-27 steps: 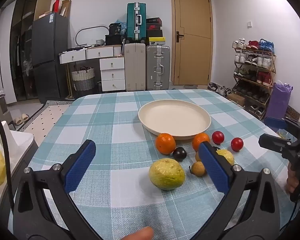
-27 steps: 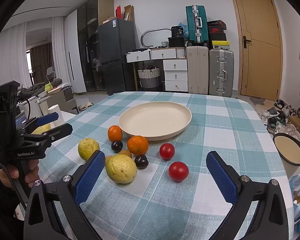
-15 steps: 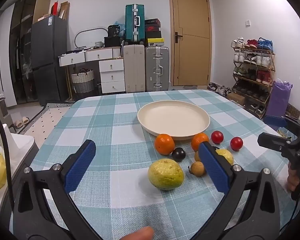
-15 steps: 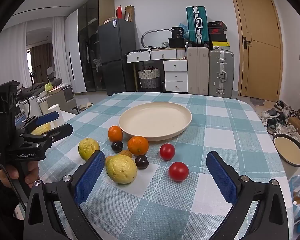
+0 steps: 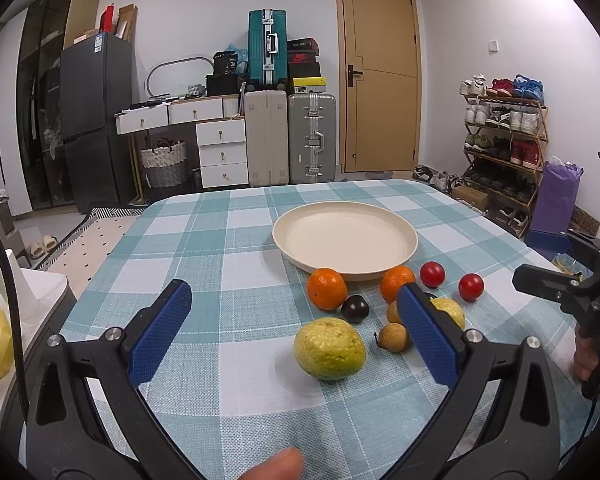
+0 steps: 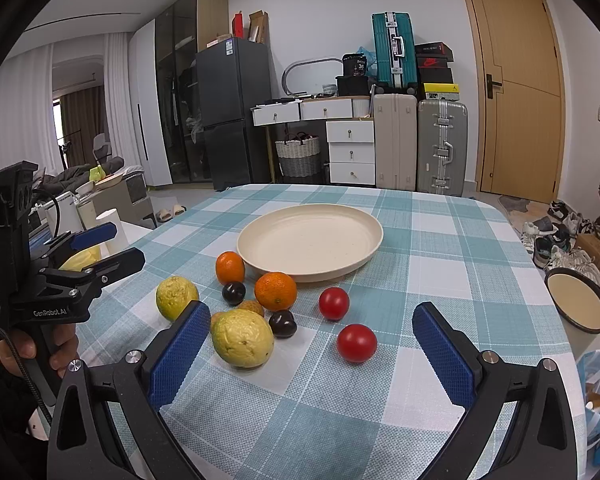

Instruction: Organize fruits

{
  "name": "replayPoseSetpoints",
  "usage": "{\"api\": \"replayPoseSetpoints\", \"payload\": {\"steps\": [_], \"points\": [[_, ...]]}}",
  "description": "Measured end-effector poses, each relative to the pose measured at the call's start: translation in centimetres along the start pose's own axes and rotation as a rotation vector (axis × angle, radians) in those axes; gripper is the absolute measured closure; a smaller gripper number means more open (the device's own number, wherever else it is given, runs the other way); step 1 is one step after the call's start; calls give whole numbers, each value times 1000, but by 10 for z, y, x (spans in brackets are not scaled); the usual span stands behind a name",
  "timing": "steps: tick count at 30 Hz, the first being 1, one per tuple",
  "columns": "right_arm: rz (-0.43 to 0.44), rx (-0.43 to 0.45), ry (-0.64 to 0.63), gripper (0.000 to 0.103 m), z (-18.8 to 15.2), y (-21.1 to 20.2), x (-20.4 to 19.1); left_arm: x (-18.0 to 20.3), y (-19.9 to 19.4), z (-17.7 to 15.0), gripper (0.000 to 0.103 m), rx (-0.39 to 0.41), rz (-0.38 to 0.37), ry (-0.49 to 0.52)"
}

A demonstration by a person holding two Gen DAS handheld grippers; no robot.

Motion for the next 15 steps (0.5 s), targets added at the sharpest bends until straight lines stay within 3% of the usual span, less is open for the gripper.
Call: {"api": "replayPoseSetpoints", "payload": {"steps": [15], "points": [[1,0,-1,0,0,0,0,0,1,0,0,0,0,3]]}}
Point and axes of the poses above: each gripper's, at about its wrist camera, not at the fingertips, and y roughly the way its jaws point, x to its right, z to its top, the point moved 4 cm from there along y, roughly the way its jaws point, and after that the axes turned 4 degrees about y, right-handed, at the moved point
